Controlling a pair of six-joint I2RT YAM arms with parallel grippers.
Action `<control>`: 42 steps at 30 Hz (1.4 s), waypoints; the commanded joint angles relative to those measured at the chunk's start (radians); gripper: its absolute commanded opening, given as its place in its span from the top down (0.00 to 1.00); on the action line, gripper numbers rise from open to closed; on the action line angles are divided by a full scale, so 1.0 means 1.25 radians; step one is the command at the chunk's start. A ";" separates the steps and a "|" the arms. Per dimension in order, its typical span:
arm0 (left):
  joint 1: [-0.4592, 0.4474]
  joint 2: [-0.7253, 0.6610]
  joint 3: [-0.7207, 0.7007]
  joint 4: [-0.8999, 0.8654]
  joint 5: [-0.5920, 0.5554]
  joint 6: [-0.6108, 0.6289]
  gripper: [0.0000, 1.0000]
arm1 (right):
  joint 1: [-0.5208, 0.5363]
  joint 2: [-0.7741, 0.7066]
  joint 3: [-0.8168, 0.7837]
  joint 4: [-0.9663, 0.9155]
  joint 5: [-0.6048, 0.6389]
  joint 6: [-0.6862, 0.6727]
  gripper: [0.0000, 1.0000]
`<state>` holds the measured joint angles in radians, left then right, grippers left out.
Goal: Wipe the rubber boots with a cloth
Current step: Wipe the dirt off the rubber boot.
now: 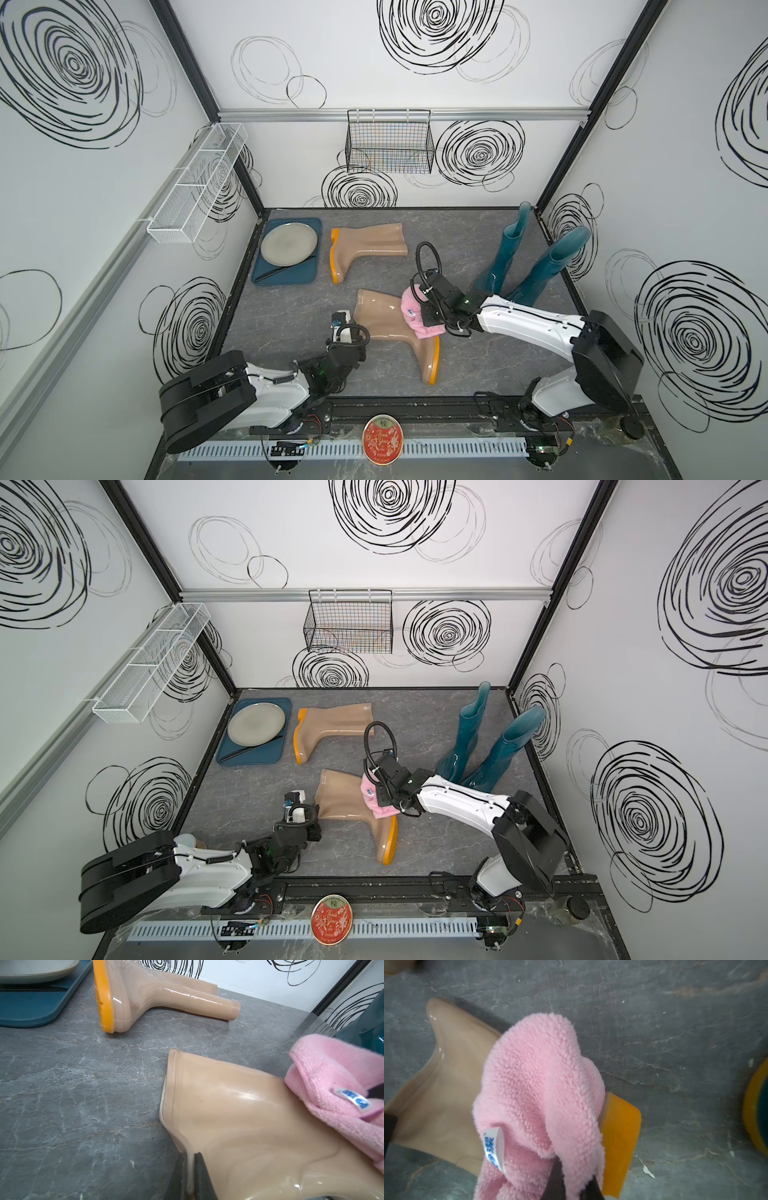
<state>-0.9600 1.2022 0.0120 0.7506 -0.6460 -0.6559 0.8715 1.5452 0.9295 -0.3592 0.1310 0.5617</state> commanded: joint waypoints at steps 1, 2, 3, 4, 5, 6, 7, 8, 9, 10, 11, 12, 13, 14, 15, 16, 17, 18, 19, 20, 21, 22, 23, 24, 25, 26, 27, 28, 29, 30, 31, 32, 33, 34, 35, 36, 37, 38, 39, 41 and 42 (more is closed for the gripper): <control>0.006 0.002 -0.029 0.031 0.003 -0.015 1.00 | 0.015 0.067 0.037 0.078 -0.098 -0.031 1.00; 0.006 0.007 -0.030 0.037 0.004 -0.015 1.00 | 0.022 0.090 0.058 0.098 -0.113 -0.039 1.00; 0.006 0.014 -0.032 0.044 0.004 -0.017 1.00 | 0.026 0.112 0.081 0.117 -0.126 -0.041 1.00; 0.005 0.020 -0.034 0.051 0.005 -0.019 1.00 | 0.027 0.132 0.103 0.129 -0.139 -0.042 1.00; 0.006 0.026 -0.036 0.059 0.005 -0.020 1.00 | 0.029 0.158 0.128 0.145 -0.156 -0.044 1.00; 0.004 0.034 -0.039 0.069 0.005 -0.021 1.00 | 0.029 0.188 0.157 0.159 -0.163 -0.041 1.00; 0.005 0.039 -0.043 0.079 0.004 -0.023 1.00 | 0.028 0.214 0.185 0.163 -0.172 -0.037 1.00; 0.005 0.045 -0.047 0.088 0.004 -0.027 1.00 | 0.029 0.250 0.220 0.172 -0.195 -0.039 1.00; 0.004 0.050 -0.049 0.095 0.004 -0.029 1.00 | 0.029 0.287 0.256 0.178 -0.207 -0.039 1.00; 0.005 0.055 -0.051 0.103 0.005 -0.029 1.00 | 0.029 0.316 0.285 0.185 -0.220 -0.034 1.00; 0.005 0.061 -0.052 0.109 0.005 -0.029 1.00 | 0.029 0.351 0.319 0.200 -0.247 -0.027 1.00; 0.005 0.065 -0.053 0.114 0.005 -0.030 1.00 | 0.029 0.380 0.349 0.207 -0.268 -0.017 1.00; 0.004 0.069 -0.053 0.117 0.005 -0.028 1.00 | 0.034 0.414 0.394 0.200 -0.288 -0.007 1.00; 0.004 0.071 -0.051 0.115 0.005 -0.026 1.00 | 0.041 0.433 0.429 0.187 -0.297 -0.004 1.00; 0.003 0.071 -0.050 0.114 0.005 -0.026 1.00 | 0.048 0.443 0.442 0.180 -0.293 -0.004 1.00; 0.003 0.067 -0.051 0.111 0.005 -0.026 1.00 | 0.059 0.442 0.444 0.171 -0.274 -0.007 1.00; 0.003 0.059 -0.051 0.105 0.005 -0.025 1.00 | 0.065 0.431 0.427 0.168 -0.252 -0.010 1.00; 0.003 0.050 -0.051 0.096 0.002 -0.026 1.00 | 0.069 0.406 0.387 0.172 -0.225 -0.010 1.00; 0.003 0.038 -0.051 0.081 -0.003 -0.029 1.00 | 0.066 0.374 0.337 0.181 -0.198 0.000 1.00; 0.003 0.025 -0.052 0.072 -0.006 -0.030 1.00 | 0.057 0.338 0.280 0.182 -0.171 0.013 1.00; 0.003 0.015 -0.053 0.069 -0.006 -0.030 1.00 | 0.044 0.303 0.234 0.180 -0.159 0.020 1.00; 0.003 0.004 -0.053 0.060 -0.007 -0.030 1.00 | 0.025 0.265 0.182 0.172 -0.152 0.025 1.00; 0.004 -0.007 -0.051 0.049 -0.007 -0.031 1.00 | 0.008 0.228 0.143 0.153 -0.141 0.026 1.00; 0.004 -0.016 -0.051 0.044 -0.008 -0.029 1.00 | -0.010 0.187 0.107 0.125 -0.115 0.026 1.00; 0.004 -0.022 -0.050 0.040 -0.010 -0.029 1.00 | -0.022 0.153 0.078 0.095 -0.093 0.023 1.00; 0.006 -0.025 -0.049 0.037 -0.009 -0.029 1.00 | -0.036 0.109 0.046 0.061 -0.072 0.014 1.00; 0.006 -0.027 -0.047 0.034 -0.008 -0.028 1.00 | -0.044 0.074 0.023 0.043 -0.060 0.008 1.00; 0.007 -0.026 -0.045 0.032 -0.008 -0.027 1.00 | -0.048 0.036 0.000 0.019 -0.049 0.005 1.00; 0.007 -0.022 -0.044 0.033 -0.008 -0.027 1.00 | -0.049 0.000 -0.016 -0.009 -0.035 0.003 1.00; 0.008 -0.020 -0.044 0.037 -0.005 -0.029 1.00 | -0.046 -0.030 -0.028 -0.031 -0.022 0.003 1.00; 0.008 -0.016 -0.045 0.043 -0.005 -0.029 1.00 | -0.038 -0.062 -0.042 -0.047 -0.012 0.003 1.00; 0.008 -0.013 -0.045 0.047 -0.006 -0.030 1.00 | -0.026 -0.086 -0.053 -0.061 -0.006 0.001 1.00; 0.008 -0.010 -0.046 0.051 -0.006 -0.031 1.00 | -0.010 -0.106 -0.063 -0.070 -0.009 -0.011 1.00; 0.008 -0.007 -0.048 0.055 -0.006 -0.031 1.00 | 0.008 -0.118 -0.074 -0.070 -0.014 -0.022 1.00; 0.008 -0.002 -0.048 0.058 -0.006 -0.033 1.00 | 0.023 -0.121 -0.081 -0.062 -0.016 -0.023 1.00; 0.008 0.002 -0.048 0.063 -0.004 -0.034 1.00 | 0.035 -0.117 -0.088 -0.041 -0.031 -0.030 1.00; 0.008 0.009 -0.049 0.071 -0.003 -0.034 1.00 | 0.043 -0.103 -0.093 -0.002 -0.063 -0.040 1.00; 0.008 0.017 -0.049 0.079 -0.001 -0.034 1.00 | 0.046 -0.079 -0.085 0.030 -0.088 -0.042 1.00; 0.008 0.024 -0.048 0.087 -0.001 -0.032 1.00 | 0.047 -0.049 -0.071 0.057 -0.113 -0.041 1.00; 0.008 0.035 -0.044 0.096 0.001 -0.029 1.00 | 0.047 0.042 -0.011 0.099 -0.164 -0.037 1.00; 0.008 0.036 -0.045 0.099 0.002 -0.029 1.00 | 0.047 0.088 0.027 0.108 -0.185 -0.039 1.00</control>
<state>-0.9543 1.2339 0.0116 0.8024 -0.6437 -0.6842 0.9272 1.5417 0.8883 -0.2996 -0.0071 0.5285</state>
